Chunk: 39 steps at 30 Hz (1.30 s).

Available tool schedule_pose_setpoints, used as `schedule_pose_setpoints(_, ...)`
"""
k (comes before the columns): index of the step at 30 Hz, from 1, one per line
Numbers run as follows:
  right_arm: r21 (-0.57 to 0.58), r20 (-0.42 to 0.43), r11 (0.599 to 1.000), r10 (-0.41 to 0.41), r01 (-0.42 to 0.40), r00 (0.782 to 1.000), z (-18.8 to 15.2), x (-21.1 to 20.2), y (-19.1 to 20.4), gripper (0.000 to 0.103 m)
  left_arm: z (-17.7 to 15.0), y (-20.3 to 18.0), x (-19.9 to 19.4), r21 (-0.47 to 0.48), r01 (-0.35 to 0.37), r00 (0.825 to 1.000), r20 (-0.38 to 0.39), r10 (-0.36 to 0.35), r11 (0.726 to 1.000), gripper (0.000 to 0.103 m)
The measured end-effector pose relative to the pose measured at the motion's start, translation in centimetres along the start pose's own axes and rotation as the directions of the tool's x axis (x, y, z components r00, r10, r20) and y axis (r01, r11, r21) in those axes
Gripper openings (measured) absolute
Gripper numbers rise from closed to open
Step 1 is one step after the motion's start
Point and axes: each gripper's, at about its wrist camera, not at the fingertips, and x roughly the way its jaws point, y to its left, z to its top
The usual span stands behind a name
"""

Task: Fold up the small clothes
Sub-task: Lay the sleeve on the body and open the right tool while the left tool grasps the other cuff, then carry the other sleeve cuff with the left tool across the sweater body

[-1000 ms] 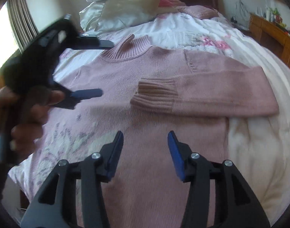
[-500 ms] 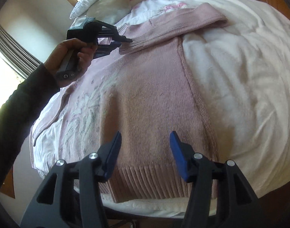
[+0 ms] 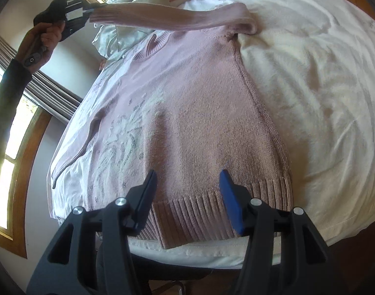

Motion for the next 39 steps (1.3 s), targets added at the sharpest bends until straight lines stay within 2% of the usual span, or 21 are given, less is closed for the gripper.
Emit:
schedule_pose_setpoints(4,-0.002,-0.008,1.0,0.007,-0.007,1.0,-0.3,0.1,0.4,0.054,1.0,2.4,-3.3,-0.018,-0.049,0.998,0.031,0.05,0.999,0.005)
schedule_pose_setpoints(8,-0.008,-0.014,1.0,0.009,-0.01,1.0,-0.3,0.5,0.9,0.054,0.3,6.0,-3.9,-0.063,-0.086,0.996,0.026,0.088,0.994,0.005)
schedule_pose_setpoints(14,-0.018,-0.013,1.0,0.003,-0.003,1.0,0.2,0.8,1.3,0.054,-1.7,12.7,-2.9,-0.16,-0.124,0.992,-0.019,0.122,0.979,0.005)
schedule_pose_setpoints(19,-0.017,-0.018,1.0,-0.003,0.003,1.0,0.5,1.4,1.3,0.054,-3.3,18.4,-1.1,-0.253,-0.152,0.988,-0.059,0.142,0.955,0.005)
schedule_pose_setpoints(26,-0.021,-0.038,1.0,-0.007,0.006,0.999,0.9,2.7,1.6,0.054,-5.0,24.4,1.8,-0.332,-0.187,0.981,-0.104,0.161,0.925,0.005)
schedule_pose_setpoints(28,-0.031,-0.04,1.0,-0.008,0.007,0.999,1.2,3.1,1.9,0.054,-5.4,26.0,2.4,-0.346,-0.234,0.971,-0.125,0.202,0.909,0.01)
schedule_pose_setpoints(30,-0.048,-0.036,0.999,-0.005,0.003,0.999,1.9,3.3,2.3,0.054,-5.7,26.9,1.9,-0.36,-0.337,0.941,-0.124,0.313,0.87,0.012)
schedule_pose_setpoints(31,-0.058,-0.029,0.998,0.002,-0.004,1.0,2.6,3.3,2.5,0.054,-5.8,26.6,1.0,-0.36,-0.352,0.934,-0.083,0.346,0.864,0.016)
schedule_pose_setpoints(32,-0.072,-0.019,0.997,0.005,-0.006,1.0,3.4,3.5,2.7,0.054,-6.0,26.0,0.0,-0.355,-0.323,0.941,-0.023,0.337,0.877,0.026)
schedule_pose_setpoints(34,-0.112,0.013,0.994,-0.005,0.006,1.0,5.6,4.2,3.0,0.054,-6.6,24.6,-0.7,-0.328,-0.202,0.972,0.05,0.231,0.923,0.033)
schedule_pose_setpoints(35,-0.131,0.033,0.991,-0.015,0.019,0.999,6.8,4.7,3.2,0.054,-6.9,23.8,-0.2,-0.296,-0.138,0.986,0.05,0.16,0.945,0.037)
schedule_pose_setpoints(36,-0.149,0.05,0.988,-0.024,0.032,0.998,8.1,5.4,3.4,0.054,-7.2,23.1,0.8,-0.262,-0.106,0.993,0.026,0.117,0.959,0.038)
schedule_pose_setpoints(37,-0.172,0.062,0.984,-0.038,0.048,0.997,9.5,6.3,3.6,0.054,-7.5,22.9,2.0,-0.243,-0.111,0.994,-0.003,0.113,0.964,0.039)
schedule_pose_setpoints(39,-0.2,0.087,0.978,-0.046,0.063,0.995,12.5,8.0,4.0,0.054,-8.1,23.4,4.6,-0.233,-0.169,0.985,-0.076,0.155,0.958,0.039)
